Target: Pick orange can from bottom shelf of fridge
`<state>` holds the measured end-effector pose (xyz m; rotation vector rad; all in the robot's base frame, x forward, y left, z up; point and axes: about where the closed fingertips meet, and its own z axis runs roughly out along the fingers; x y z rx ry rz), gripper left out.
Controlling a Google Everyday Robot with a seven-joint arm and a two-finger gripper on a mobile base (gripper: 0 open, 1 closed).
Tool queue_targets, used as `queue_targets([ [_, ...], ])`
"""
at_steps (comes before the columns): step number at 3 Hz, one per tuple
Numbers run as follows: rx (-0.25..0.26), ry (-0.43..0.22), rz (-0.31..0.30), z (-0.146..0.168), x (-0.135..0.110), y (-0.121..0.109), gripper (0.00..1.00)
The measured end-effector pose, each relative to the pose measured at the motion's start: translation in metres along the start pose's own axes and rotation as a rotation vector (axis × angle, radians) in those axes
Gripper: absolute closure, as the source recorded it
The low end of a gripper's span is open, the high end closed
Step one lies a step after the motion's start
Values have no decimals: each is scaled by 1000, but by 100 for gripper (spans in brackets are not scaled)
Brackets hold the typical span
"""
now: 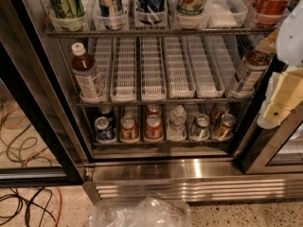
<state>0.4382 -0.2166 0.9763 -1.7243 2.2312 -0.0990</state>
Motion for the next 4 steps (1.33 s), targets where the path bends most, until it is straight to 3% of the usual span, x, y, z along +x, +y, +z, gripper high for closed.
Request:
queue_targets([
  [1, 3, -2, 0, 0, 0, 0, 0],
  [2, 41, -46, 26, 11, 0, -4, 0],
  [3, 31, -120, 125, 62, 8, 14, 0],
  [4, 13, -150, 195, 127, 14, 38, 0],
])
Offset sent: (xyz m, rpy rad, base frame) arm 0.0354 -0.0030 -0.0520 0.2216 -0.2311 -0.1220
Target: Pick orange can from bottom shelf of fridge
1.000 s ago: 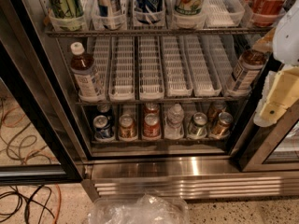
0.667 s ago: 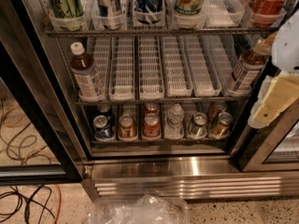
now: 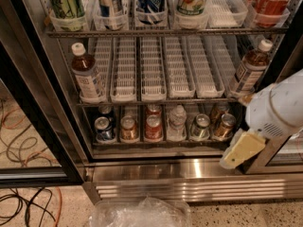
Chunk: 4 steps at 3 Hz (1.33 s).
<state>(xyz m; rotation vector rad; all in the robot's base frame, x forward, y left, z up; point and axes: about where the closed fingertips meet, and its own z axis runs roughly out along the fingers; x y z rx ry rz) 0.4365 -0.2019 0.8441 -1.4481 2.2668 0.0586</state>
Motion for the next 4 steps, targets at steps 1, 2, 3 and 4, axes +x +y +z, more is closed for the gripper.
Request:
queue_targets([
  [1, 43, -19, 0, 12, -1, -5, 0],
  [2, 46, -21, 0, 10, -2, -6, 0],
  [3, 111, -34, 5, -2, -6, -11, 0],
  [4, 182, -82, 28, -3, 0, 8, 0],
])
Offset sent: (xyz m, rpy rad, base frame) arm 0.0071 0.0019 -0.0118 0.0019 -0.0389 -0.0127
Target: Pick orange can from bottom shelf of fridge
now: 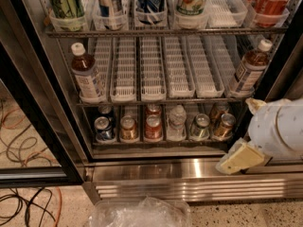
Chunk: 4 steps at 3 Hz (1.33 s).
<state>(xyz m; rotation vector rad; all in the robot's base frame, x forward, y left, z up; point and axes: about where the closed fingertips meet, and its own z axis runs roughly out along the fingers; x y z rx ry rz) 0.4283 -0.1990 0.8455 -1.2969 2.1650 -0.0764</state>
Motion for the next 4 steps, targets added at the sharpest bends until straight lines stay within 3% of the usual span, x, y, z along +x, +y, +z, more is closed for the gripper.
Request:
queue_targets([
  [2, 37, -78, 75, 68, 44, 63, 0],
  [3, 87, -92, 76, 68, 41, 52, 0],
  [4, 86, -91, 76, 68, 41, 52, 0],
])
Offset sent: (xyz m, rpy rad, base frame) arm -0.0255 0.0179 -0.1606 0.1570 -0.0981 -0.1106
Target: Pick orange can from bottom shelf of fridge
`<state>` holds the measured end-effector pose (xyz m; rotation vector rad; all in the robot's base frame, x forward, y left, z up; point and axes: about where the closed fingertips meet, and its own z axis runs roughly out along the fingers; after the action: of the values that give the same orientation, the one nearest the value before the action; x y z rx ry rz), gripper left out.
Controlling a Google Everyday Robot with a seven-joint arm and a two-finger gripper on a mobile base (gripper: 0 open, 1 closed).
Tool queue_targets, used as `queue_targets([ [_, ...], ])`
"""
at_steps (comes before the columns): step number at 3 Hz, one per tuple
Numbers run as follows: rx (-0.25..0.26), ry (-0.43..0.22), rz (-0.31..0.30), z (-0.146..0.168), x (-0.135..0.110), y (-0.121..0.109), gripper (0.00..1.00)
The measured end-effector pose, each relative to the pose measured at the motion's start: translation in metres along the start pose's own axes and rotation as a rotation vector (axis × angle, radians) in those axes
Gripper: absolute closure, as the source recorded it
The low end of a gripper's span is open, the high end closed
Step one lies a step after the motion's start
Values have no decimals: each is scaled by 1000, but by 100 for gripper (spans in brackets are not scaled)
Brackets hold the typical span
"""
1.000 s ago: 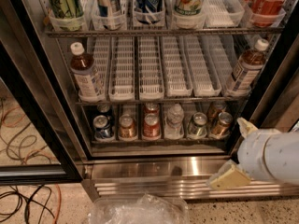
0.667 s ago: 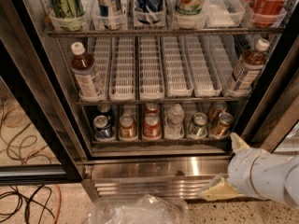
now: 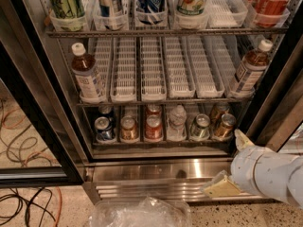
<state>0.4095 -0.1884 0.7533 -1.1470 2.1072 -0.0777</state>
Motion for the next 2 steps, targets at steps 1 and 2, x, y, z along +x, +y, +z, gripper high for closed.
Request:
queue_targets([
  [1, 22, -49, 44, 7, -3, 2, 0],
  [2, 40, -125, 155, 41, 10, 26, 0],
])
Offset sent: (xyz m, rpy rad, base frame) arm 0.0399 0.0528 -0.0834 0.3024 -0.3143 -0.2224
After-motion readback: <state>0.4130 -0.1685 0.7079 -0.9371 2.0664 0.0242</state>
